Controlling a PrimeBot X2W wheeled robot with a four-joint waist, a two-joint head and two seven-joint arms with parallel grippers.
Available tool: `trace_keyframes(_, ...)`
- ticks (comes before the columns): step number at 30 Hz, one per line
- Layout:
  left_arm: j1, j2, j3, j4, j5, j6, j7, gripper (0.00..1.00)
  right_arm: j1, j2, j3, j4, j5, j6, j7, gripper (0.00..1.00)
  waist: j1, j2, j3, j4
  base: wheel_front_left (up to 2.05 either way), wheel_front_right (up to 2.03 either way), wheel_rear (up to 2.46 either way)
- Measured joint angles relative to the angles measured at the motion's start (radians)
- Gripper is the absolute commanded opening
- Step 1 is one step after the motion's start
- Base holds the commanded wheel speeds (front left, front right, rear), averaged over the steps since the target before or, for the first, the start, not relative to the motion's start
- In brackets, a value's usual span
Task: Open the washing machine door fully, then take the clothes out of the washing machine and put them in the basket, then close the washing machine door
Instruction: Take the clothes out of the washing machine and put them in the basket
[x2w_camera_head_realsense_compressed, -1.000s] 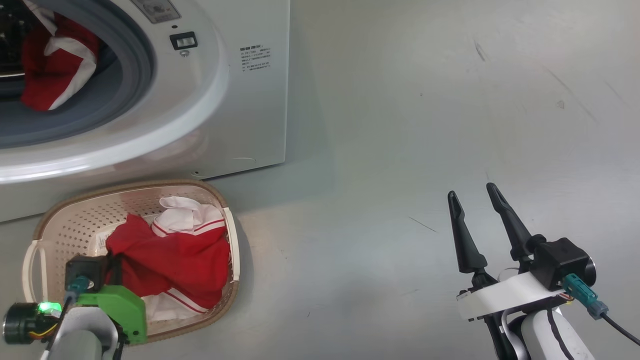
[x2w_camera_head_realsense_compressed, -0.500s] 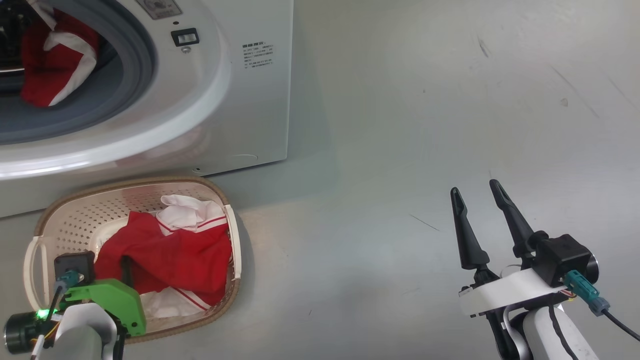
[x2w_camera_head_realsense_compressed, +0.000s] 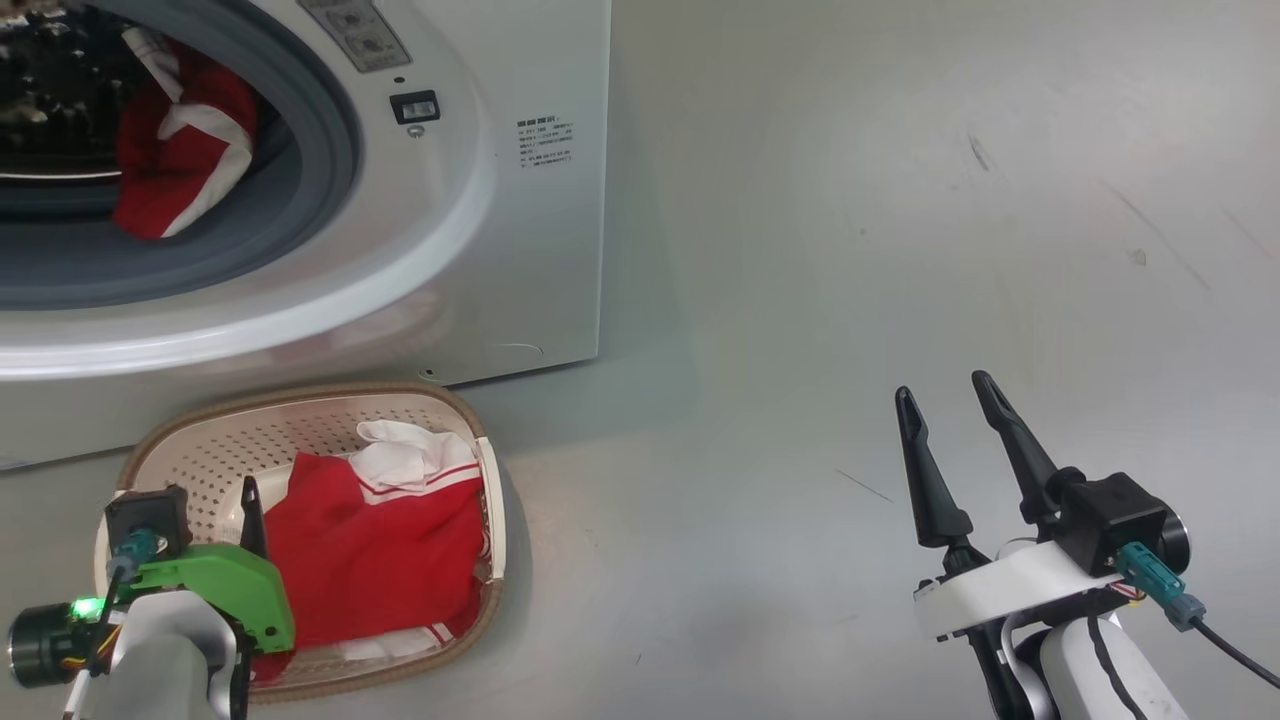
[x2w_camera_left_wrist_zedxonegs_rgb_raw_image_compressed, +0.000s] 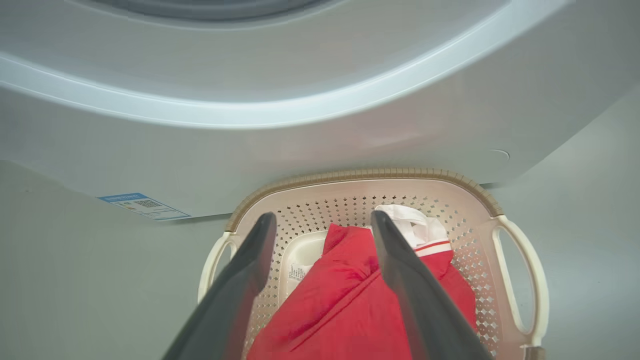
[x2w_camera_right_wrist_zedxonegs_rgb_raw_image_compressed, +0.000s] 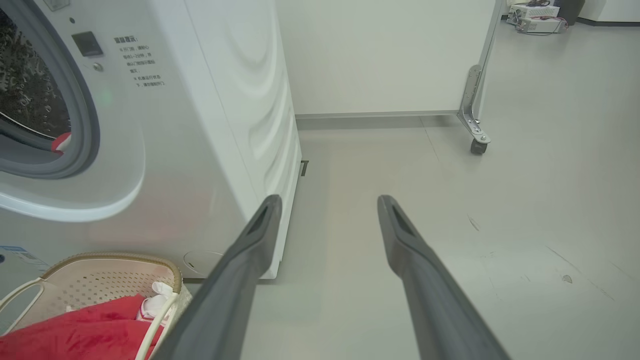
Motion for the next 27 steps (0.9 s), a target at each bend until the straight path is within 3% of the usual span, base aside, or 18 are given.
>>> trace_keyframes(16, -0.007, -0.034, -0.049, -0.133, 0.017, -0.062, -0.040, 1.00, 0.013, 0.001, -0.021, 0.019, 0.000, -0.001, 0.000, 1.00, 0.0000, 0.0000, -0.122, 0.031, 0.00, 0.00, 0.00)
trace_keyframes(27, 0.078, -0.061, -0.041, -0.443, 0.010, -0.071, -0.040, 1.00, 0.050, -0.002, -0.032, 0.001, 0.000, -0.001, 0.000, 1.00, 0.0000, 0.0000, -0.205, 0.071, 0.00, 0.00, 0.00)
